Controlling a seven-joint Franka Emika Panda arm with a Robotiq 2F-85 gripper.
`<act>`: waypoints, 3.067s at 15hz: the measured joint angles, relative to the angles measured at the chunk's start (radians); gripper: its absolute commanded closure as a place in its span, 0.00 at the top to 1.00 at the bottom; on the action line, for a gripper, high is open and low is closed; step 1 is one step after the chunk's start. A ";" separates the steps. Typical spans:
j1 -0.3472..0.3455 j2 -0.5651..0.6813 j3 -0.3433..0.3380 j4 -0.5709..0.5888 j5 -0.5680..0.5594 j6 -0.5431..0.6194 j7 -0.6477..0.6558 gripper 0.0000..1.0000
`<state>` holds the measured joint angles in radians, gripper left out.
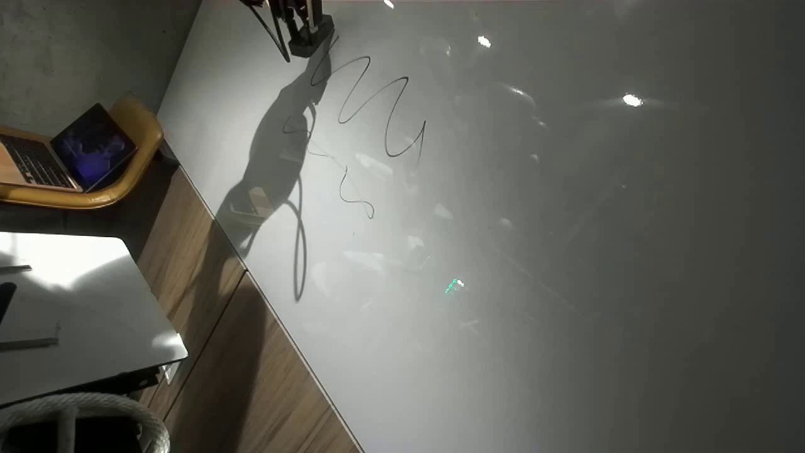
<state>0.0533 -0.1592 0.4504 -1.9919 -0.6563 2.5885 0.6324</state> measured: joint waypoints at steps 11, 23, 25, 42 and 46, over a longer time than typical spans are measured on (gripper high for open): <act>0.005 0.025 -0.036 0.026 -0.146 -0.005 0.117 0.30; 0.087 0.139 -0.100 0.121 -0.146 -0.022 0.117 0.30; 0.108 0.161 -0.102 0.141 -0.146 -0.035 0.117 0.30; 0.128 0.131 -0.255 -0.021 -0.141 -0.023 0.083 0.30; 0.067 0.061 -0.309 -0.094 -0.137 -0.008 0.035 0.30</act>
<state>0.1205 -0.0983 0.1410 -2.0857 -0.7936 2.5807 0.6673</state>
